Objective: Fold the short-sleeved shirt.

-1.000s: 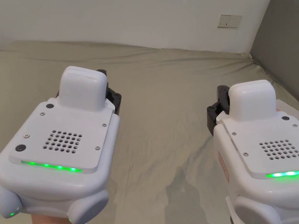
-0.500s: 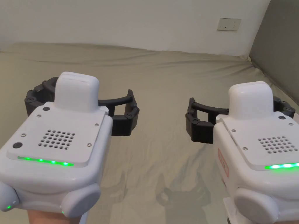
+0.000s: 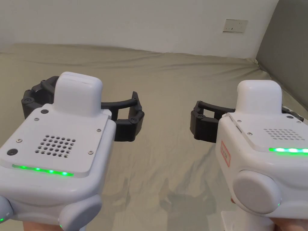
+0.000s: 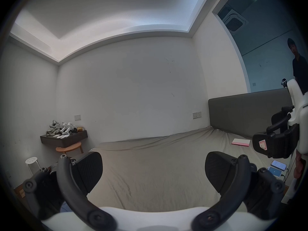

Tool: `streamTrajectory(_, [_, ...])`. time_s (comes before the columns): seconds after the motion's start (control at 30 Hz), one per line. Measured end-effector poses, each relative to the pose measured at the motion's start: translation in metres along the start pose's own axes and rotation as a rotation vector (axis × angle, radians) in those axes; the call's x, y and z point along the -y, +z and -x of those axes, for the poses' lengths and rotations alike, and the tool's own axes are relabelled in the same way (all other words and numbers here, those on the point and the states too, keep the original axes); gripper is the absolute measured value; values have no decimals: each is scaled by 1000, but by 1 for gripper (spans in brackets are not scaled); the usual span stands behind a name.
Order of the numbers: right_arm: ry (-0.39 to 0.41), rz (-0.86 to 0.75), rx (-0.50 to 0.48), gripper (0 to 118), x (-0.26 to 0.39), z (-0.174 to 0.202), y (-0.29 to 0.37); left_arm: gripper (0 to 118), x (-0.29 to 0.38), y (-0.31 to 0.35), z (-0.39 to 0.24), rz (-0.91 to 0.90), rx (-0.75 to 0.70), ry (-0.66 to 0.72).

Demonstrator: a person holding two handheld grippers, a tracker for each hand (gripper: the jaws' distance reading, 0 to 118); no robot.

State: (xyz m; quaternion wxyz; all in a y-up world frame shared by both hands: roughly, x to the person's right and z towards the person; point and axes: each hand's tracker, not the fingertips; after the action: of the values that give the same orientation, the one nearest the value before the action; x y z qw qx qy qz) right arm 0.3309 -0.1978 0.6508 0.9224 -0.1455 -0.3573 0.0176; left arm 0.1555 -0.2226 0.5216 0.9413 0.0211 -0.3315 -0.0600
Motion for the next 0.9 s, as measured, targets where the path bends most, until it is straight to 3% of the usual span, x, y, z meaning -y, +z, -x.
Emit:
streamTrajectory(0.2, [3,10,21,112,0,1,-1,118,1,1,0,5,3,7])
streamTrajectory(0.63, [-30,-27,-45,112,11,-6,-5,118,4,1,0,15,6,6])
streamTrajectory(0.77, [-2,-64,-70,112,18,-10,-5,118,8,-2,0,25,2,16])
streamTrajectory(0.9, [54,-102,-33,112,26,-5,-4,118,11,-3,-1,30,0,14])
